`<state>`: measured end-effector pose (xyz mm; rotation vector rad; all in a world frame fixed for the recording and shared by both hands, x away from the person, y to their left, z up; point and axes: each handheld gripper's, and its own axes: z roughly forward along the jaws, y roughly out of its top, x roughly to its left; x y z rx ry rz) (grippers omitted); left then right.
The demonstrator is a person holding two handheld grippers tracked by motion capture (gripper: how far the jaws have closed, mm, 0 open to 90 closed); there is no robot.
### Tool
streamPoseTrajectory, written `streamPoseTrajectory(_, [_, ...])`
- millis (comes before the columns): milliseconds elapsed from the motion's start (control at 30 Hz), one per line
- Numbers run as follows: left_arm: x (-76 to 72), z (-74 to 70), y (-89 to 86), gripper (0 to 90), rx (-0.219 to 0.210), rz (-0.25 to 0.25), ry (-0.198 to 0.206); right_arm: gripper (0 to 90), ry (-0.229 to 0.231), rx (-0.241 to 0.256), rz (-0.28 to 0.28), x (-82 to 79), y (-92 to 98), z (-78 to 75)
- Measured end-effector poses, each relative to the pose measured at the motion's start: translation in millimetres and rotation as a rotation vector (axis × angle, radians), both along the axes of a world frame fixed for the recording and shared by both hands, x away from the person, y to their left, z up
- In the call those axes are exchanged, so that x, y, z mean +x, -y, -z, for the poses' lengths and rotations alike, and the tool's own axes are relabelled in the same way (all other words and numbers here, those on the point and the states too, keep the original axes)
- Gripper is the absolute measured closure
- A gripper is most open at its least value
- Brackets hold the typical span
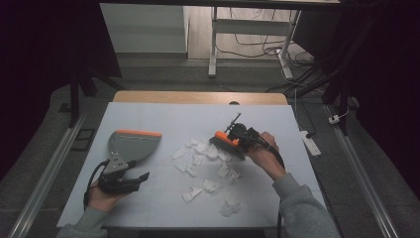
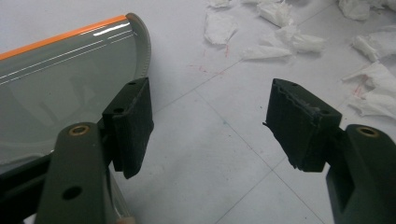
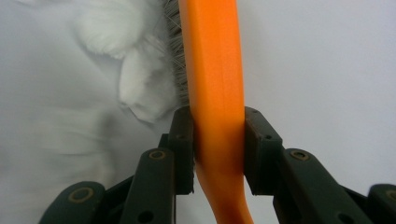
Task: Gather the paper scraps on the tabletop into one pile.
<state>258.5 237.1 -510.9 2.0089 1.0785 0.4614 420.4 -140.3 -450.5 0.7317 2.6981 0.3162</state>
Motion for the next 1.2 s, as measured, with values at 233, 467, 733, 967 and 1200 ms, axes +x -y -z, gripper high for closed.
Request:
streamPoseTrajectory(233, [0.3, 0.9, 0.8, 32.2, 0.005, 0.003, -0.002, 67.9, 0.055, 0.104, -0.008, -10.2, 1.8, -25.1])
streamPoseTrajectory(467, [0.8, 1.0, 0.1, 32.2, 0.002, 0.000, -0.002, 67.9, 0.127, 0.161, 0.008, -2.6, 7.2, -39.8])
streamPoseTrajectory(733, [0.5, 1.0, 0.1, 32.2, 0.004, 0.000, -0.001, 67.9, 0.123, 0.063, -0.138, 15.7, -45.5, -24.9])
streamPoseTrajectory(967, [1.2, 2.1, -1.8, 32.3, -0.002, 0.001, -0.005, 67.9, 0.148, -0.033, -0.148, 52.8, -69.5, -11.3])
streamPoseTrajectory(1200, [1.3, 2.1, -1.9, 32.3, -0.001, 0.001, -0.005, 68.0, 0.119, -0.139, -0.164, 76.2, -70.8, 4.4])
